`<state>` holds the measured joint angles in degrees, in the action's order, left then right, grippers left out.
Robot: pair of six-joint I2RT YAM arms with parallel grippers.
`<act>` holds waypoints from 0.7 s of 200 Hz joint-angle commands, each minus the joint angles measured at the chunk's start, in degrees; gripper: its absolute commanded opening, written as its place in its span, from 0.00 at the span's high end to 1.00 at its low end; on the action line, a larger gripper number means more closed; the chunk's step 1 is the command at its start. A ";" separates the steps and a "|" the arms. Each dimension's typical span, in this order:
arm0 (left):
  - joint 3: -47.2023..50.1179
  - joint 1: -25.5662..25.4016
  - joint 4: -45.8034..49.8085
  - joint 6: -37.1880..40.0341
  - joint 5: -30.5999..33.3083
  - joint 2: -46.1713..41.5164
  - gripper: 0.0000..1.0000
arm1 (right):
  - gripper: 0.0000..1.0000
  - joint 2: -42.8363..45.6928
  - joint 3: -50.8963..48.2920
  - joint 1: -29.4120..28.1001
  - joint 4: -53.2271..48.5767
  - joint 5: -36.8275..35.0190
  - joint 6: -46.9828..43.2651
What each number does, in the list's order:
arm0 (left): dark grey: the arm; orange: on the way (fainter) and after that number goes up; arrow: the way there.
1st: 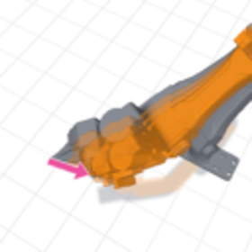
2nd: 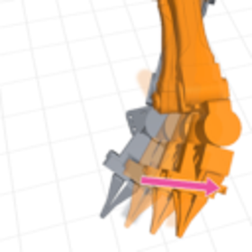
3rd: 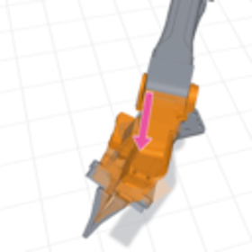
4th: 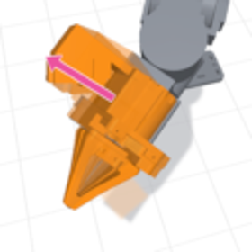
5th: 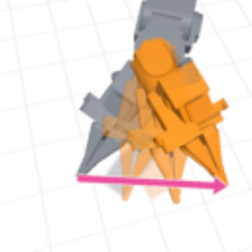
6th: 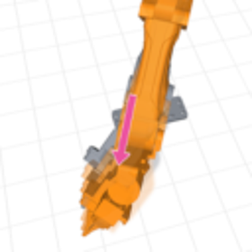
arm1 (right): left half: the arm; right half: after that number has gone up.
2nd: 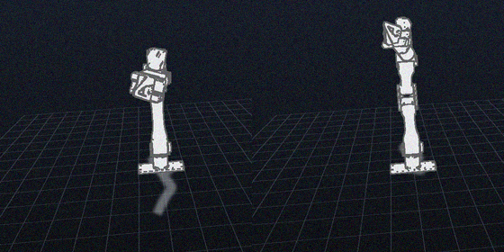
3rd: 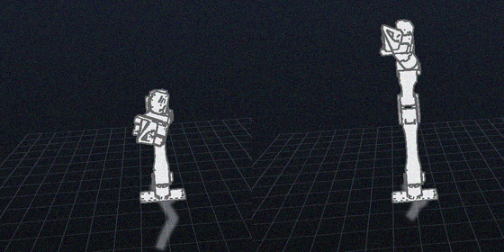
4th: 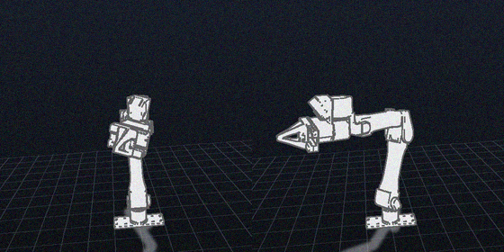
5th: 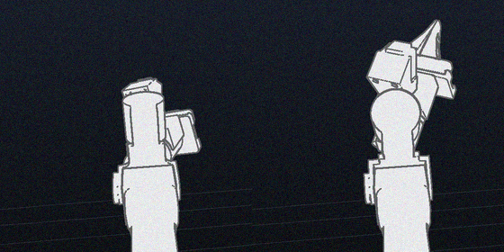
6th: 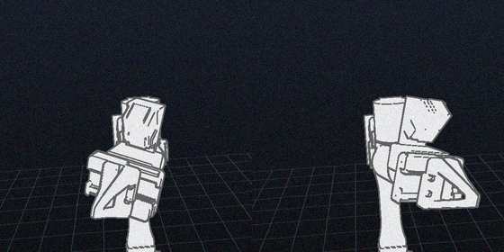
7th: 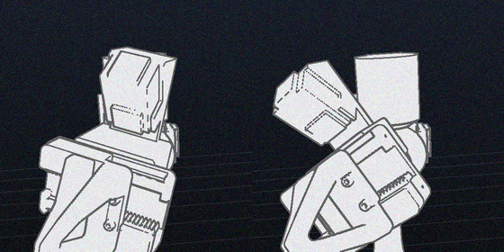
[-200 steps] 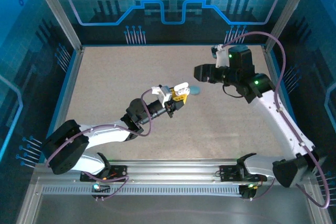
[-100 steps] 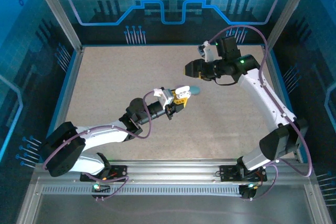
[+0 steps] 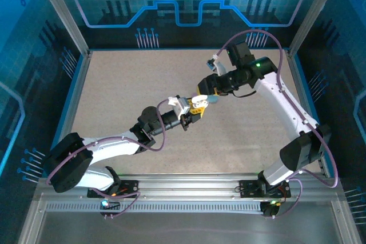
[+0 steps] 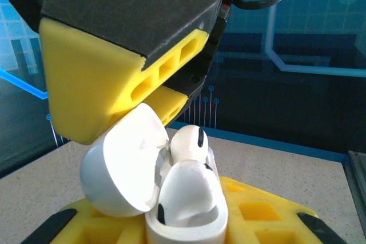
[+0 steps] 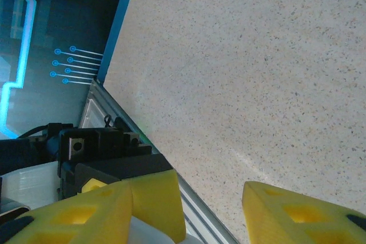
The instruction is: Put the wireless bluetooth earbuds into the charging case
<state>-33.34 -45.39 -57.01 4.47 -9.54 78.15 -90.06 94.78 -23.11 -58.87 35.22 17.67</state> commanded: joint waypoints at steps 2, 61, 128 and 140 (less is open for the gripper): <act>-1.96 0.39 -2.75 -0.59 0.38 -0.54 0.72 | 0.46 1.58 -2.05 -0.70 -2.56 2.13 -2.29; -1.59 0.38 -2.41 -0.95 1.80 -0.64 0.72 | 0.46 5.18 -5.78 -0.27 -0.25 4.12 -1.59; -1.55 0.33 -2.19 -1.93 1.81 -0.45 0.72 | 0.46 7.43 -6.45 1.01 1.48 2.50 -0.80; -1.46 0.38 -0.98 -2.48 1.82 -0.64 0.72 | 0.45 8.65 -6.86 1.70 3.43 -0.61 0.56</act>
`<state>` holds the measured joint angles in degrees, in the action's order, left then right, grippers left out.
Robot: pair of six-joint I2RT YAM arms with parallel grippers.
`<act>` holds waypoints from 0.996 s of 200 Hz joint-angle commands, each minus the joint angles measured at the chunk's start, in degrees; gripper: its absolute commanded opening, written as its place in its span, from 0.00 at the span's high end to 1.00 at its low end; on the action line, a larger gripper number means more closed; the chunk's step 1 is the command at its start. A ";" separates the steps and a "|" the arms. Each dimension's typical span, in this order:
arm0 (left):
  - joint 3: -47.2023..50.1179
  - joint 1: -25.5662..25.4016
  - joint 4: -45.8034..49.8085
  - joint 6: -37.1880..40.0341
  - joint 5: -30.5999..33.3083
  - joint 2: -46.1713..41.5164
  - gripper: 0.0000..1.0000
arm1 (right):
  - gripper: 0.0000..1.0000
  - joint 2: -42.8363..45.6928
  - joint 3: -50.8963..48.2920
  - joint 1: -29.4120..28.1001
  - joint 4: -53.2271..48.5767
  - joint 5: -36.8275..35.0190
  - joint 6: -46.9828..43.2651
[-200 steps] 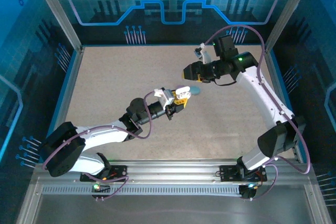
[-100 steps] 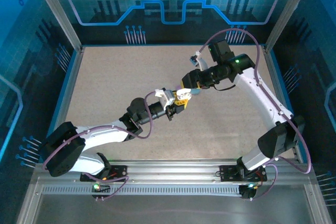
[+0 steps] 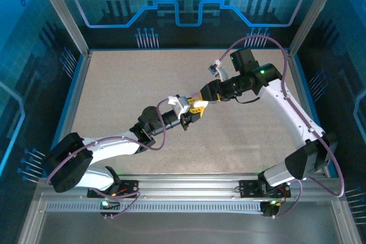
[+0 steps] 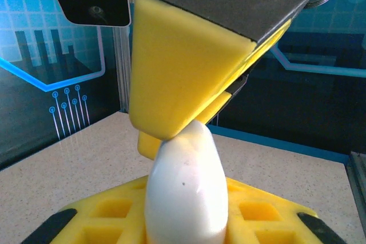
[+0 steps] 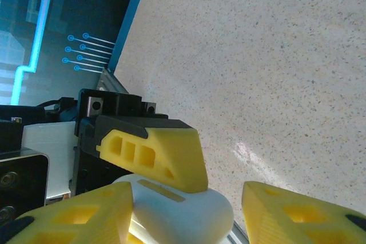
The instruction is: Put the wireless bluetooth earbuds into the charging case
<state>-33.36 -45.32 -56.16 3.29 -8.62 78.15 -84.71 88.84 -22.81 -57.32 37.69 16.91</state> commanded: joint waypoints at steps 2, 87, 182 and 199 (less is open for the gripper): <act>-1.44 0.32 -1.49 -1.41 0.94 -0.63 0.72 | 0.45 3.60 -1.11 1.59 2.28 -3.75 1.67; -5.68 4.50 26.21 -31.72 -3.67 7.42 0.71 | 0.42 14.48 -25.17 14.62 17.85 -27.08 12.78; -20.84 9.40 49.79 -46.22 -10.45 25.15 0.71 | 0.44 8.72 -28.39 17.53 18.11 -23.26 14.46; -21.77 9.92 52.42 -46.53 -10.11 26.06 0.69 | 0.44 9.12 -29.05 17.56 18.60 -24.26 14.56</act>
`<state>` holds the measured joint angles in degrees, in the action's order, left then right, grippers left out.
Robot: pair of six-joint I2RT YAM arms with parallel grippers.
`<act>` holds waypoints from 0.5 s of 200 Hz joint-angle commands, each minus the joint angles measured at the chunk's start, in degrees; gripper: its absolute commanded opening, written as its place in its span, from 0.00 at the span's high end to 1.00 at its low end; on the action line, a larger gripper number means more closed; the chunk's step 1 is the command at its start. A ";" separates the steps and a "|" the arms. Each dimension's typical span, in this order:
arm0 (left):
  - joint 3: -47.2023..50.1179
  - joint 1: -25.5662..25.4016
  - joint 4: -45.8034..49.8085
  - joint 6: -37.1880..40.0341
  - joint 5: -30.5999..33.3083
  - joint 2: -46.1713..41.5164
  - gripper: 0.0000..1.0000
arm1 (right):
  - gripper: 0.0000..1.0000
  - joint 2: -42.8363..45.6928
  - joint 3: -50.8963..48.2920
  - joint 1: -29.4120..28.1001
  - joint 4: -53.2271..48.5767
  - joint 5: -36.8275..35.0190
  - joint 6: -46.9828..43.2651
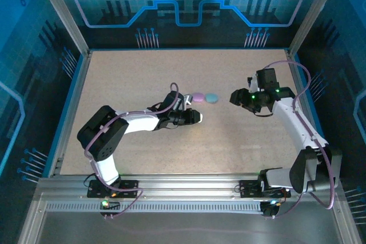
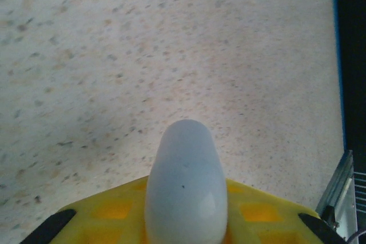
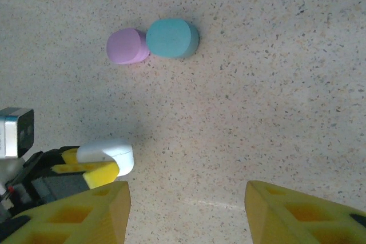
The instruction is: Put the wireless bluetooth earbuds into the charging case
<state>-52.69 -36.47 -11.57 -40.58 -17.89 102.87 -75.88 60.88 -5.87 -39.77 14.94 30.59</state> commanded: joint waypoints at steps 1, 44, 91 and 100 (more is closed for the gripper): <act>-2.48 1.10 7.99 -2.66 -0.84 1.40 0.69 | 0.44 0.29 -1.11 0.65 1.07 -1.59 0.88; -5.73 2.26 14.09 -2.31 -1.36 4.82 0.69 | 0.44 -0.14 -1.40 0.81 1.18 -4.02 1.01; -6.02 3.46 18.02 -1.20 1.54 3.94 0.51 | 0.44 0.37 -1.12 1.12 0.96 -8.45 0.99; -6.07 3.61 19.77 -0.27 3.25 2.92 0.47 | 0.43 0.39 -0.82 1.21 0.61 -10.56 0.90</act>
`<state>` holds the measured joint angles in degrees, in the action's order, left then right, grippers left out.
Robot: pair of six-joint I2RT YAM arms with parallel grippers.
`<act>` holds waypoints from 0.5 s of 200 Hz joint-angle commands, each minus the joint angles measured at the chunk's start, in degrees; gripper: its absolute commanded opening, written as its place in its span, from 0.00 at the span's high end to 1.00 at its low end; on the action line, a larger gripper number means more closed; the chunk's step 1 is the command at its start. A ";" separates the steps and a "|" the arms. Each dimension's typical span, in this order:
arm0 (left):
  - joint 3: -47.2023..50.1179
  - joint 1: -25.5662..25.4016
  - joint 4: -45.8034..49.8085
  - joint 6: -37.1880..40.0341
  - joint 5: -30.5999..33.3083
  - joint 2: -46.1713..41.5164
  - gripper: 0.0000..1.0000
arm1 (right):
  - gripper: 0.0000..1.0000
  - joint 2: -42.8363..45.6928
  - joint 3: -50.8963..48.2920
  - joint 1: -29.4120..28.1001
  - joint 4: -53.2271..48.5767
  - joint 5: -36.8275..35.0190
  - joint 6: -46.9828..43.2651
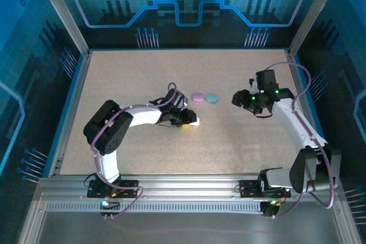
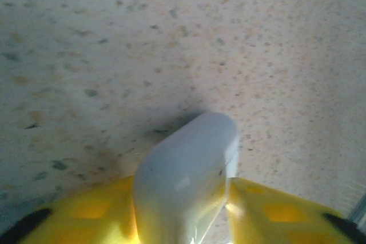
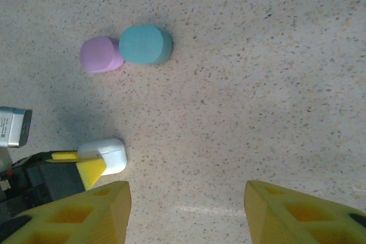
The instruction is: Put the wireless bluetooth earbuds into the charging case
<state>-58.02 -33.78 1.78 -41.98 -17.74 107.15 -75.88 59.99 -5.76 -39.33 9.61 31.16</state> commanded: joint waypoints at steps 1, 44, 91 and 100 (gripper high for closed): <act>-0.71 1.00 6.62 1.21 3.21 -1.48 0.46 | 0.42 0.43 0.10 1.14 0.11 -5.66 0.28; 2.09 1.90 10.63 9.07 16.85 -13.66 0.27 | 0.33 3.86 -5.02 0.30 9.97 -29.43 -6.74; 10.28 7.03 6.77 23.86 42.13 -31.46 0.04 | 0.30 -1.74 -21.50 -0.77 46.46 -30.14 -26.65; 13.29 9.45 3.12 27.72 44.52 -34.11 0.02 | 0.30 -2.98 -23.44 -0.99 52.60 -28.98 -28.73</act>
<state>-50.63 -29.12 8.86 -26.13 10.96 78.63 -75.77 40.60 -5.74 -10.24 -18.06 13.19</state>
